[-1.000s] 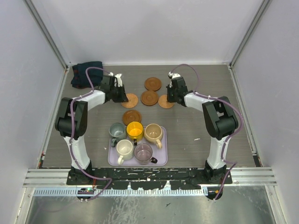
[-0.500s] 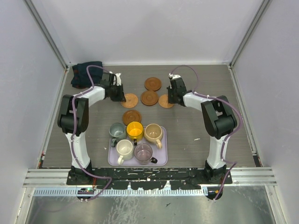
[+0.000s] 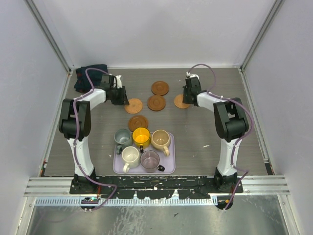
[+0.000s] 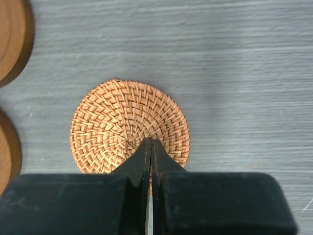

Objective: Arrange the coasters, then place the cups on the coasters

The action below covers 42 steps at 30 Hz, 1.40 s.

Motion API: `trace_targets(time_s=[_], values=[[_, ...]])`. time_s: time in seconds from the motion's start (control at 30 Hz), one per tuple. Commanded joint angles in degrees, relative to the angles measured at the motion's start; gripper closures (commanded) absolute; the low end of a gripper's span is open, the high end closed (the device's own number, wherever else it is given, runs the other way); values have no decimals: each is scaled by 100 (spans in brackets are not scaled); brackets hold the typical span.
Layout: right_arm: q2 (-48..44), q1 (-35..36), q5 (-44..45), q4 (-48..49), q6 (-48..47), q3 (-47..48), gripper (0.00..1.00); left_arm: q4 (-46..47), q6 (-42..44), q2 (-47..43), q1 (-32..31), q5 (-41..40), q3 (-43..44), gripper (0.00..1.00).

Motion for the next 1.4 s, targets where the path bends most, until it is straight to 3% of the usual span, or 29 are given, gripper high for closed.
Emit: trace_targets(time_s=[0.0,0.13,0.43,0.6,0.8,1.03,1.37], values=[[327,-473,117,-457,265,252,99,398,-6,-200,-16,237,-40,63],[406,-729,115,-457,352,478,99,751,-98,-365,-29,530,-217,64],[344,-899,190,-374,230,763,99,498,53,-509,-269,466,-312,70],[253,-898,74,-223,191,770,99,581,50,-789,-289,153,-422,59],[-358,-890,-28,102,105,554,94,830,-25,-1011,-289,279,-499,59],[-1030,-840,-564,373,91,153,80,803,-11,-837,-468,459,-521,58],[-1511,-385,-681,472,-161,-241,79,55,144,-346,-593,471,-20,46]])
